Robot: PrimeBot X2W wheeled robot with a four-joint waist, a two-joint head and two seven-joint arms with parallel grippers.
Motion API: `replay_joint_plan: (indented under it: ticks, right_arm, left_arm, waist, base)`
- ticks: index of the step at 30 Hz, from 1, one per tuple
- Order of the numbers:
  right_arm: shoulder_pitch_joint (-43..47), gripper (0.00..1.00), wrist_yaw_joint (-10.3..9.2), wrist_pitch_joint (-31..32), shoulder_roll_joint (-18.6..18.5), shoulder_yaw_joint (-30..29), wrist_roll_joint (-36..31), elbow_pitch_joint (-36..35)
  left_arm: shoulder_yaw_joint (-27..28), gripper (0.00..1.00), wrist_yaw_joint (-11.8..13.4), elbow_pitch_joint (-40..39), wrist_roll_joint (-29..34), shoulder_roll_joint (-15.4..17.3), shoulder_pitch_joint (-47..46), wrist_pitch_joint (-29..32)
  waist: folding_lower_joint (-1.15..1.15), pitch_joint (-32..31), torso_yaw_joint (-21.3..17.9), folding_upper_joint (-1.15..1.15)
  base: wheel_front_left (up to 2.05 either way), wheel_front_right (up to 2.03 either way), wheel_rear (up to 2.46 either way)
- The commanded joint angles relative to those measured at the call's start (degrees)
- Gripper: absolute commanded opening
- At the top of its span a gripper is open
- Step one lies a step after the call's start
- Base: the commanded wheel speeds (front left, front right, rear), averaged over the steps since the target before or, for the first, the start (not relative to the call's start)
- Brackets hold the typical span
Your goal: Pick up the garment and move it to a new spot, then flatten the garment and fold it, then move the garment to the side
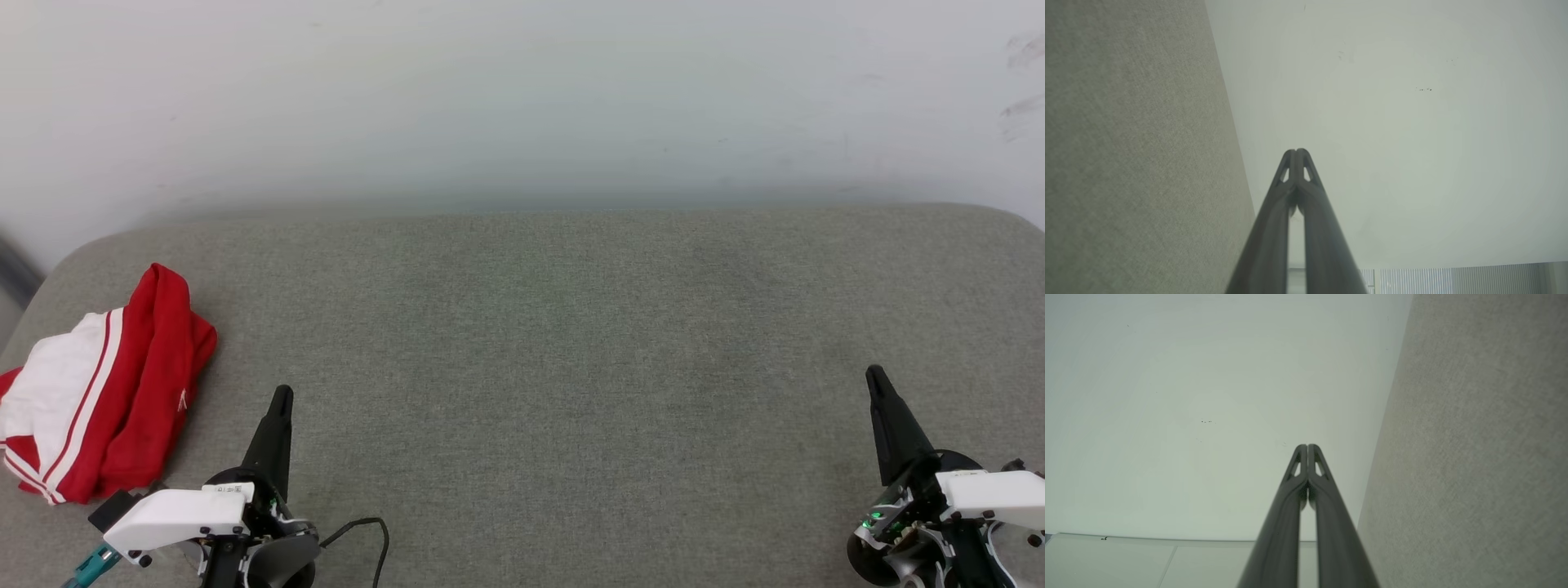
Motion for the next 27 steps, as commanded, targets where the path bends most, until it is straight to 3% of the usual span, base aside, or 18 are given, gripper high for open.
replay_joint_plan:
  ticks: [1, 27]
  right_arm:
    - [-0.7, 0.00, 0.00, 0.1, 0.3, 0.0, -0.3, 0.1]
    - [-0.7, 0.00, 0.00, 0.1, 0.3, 0.0, -0.3, 0.1]
  left_arm:
    - [0.0, 0.00, -0.1, -0.2, -0.1, -0.1, -0.4, 0.1]
    - [0.1, 0.00, -0.1, -0.2, -0.1, -0.1, -0.4, 0.1]
  waist:
    - [0.00, 0.0, 0.0, 0.00]
    - [0.00, 0.0, 0.0, 0.00]
  base:
    - [0.00, 0.00, 0.00]
    - [0.00, 0.00, 0.00]
